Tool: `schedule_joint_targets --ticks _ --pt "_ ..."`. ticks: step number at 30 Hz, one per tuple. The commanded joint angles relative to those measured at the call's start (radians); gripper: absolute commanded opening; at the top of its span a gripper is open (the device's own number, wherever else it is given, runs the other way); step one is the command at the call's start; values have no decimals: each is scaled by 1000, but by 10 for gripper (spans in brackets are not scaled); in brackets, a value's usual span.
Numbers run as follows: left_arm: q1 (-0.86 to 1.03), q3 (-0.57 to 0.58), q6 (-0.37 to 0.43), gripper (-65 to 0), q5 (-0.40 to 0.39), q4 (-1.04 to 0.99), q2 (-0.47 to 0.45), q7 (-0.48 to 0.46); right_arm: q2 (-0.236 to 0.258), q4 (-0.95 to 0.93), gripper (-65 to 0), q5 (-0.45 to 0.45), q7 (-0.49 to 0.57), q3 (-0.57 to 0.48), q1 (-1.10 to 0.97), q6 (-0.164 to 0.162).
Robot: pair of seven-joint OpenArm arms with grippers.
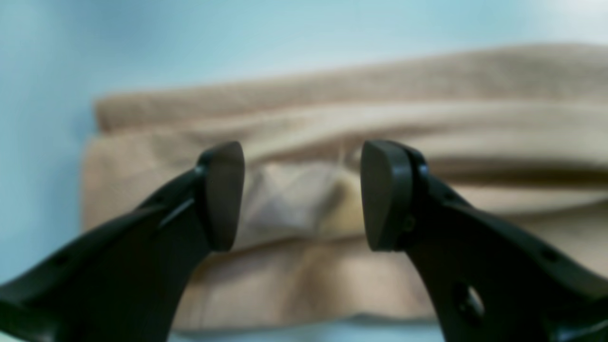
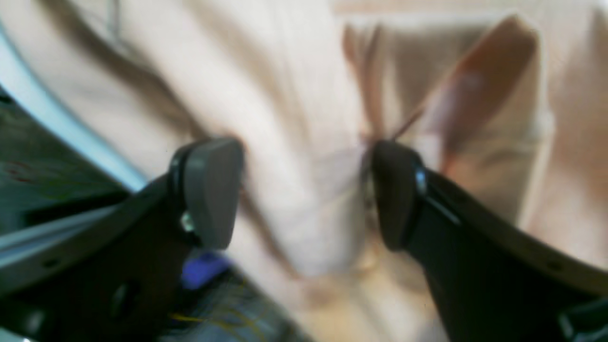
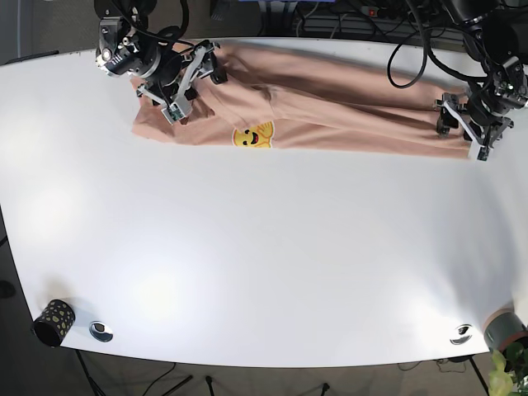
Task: Fold the T-shirt properly
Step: 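Hold both strip ends and straighten the pink strip with both grippers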
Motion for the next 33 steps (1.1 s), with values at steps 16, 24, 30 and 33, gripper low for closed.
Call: schedule_joint_targets --ticks 16,24,30,33 --pt "-82 1 2 -296 1 -176 -17 -18 12 -290 -241 -147 88 3 316 11" --pt "-110 -8 2 -294 -98 -76 -14 4 24 -327 -241 -138 85 0 423 11" --pt "-88 -185 2 -289 -236 10 -15 143 23 -307 -241 -136 82 0 426 11" --pt "-88 -257 2 -233 -256 -26 -15 168 21 -308 -241 -136 82 0 425 11"
